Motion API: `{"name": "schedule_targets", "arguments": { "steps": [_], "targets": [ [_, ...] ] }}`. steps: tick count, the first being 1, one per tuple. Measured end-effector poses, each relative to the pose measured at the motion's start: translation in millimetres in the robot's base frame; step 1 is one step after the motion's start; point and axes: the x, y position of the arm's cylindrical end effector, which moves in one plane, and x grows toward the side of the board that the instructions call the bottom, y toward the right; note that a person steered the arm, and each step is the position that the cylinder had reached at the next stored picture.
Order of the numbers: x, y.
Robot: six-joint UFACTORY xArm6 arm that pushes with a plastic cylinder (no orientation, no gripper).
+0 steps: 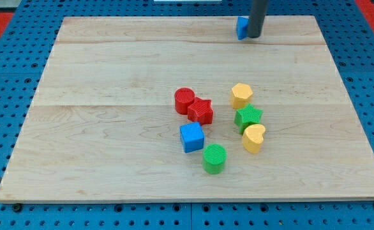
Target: Place the yellow hexagon below the blue triangle
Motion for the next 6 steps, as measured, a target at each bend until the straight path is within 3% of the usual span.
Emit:
{"name": "schedule_targets", "arguments": {
  "steps": [1, 2, 3, 4, 6],
  "targets": [
    [11, 24],
    [67, 130],
    [176, 151],
    [223, 100],
    [207, -30]
  ]
}}
